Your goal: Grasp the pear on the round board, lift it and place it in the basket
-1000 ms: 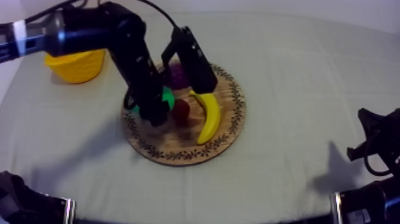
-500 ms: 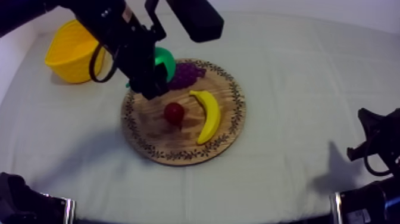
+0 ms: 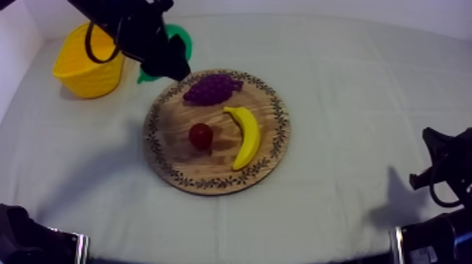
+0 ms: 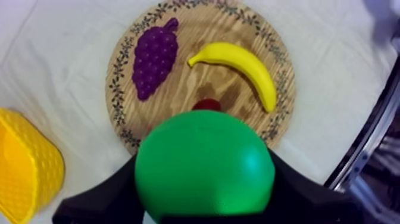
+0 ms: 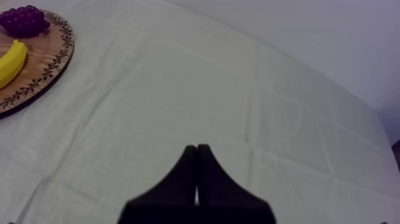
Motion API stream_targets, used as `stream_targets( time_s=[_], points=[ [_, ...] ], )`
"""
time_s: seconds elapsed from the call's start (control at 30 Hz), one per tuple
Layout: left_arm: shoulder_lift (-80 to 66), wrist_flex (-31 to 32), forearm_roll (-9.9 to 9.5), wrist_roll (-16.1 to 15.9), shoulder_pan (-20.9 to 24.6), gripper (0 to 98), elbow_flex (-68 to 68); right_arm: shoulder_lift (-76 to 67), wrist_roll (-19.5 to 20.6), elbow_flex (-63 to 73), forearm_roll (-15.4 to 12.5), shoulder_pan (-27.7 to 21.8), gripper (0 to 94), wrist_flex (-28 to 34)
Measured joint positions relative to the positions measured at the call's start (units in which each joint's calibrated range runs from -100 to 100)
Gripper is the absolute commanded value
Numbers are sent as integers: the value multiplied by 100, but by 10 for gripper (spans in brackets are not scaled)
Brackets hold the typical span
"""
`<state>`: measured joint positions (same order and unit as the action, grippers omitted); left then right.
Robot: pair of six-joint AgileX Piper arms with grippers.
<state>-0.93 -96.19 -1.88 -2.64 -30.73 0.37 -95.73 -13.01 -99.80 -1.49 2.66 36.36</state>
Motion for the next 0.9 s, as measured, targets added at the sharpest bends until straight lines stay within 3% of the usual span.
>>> stream_targets(
  time_s=[0.33, 0.53, 0.7, 0.9],
  points=[
    [-133, -341, 188, 1202, 227, 484, -136, 0, 0, 0, 0, 0, 4, 0],
    [-102, -297, 188, 1812, 337, 488, -236, 0, 0, 0, 0, 0, 4, 0],
    [125, -276, 188, 1878, 628, 492, -576, 0, 0, 0, 0, 0, 4, 0],
    [587, -257, 131, 1386, 1234, 483, -1163, 0, 0, 0, 0, 0, 4, 0]
  ],
)
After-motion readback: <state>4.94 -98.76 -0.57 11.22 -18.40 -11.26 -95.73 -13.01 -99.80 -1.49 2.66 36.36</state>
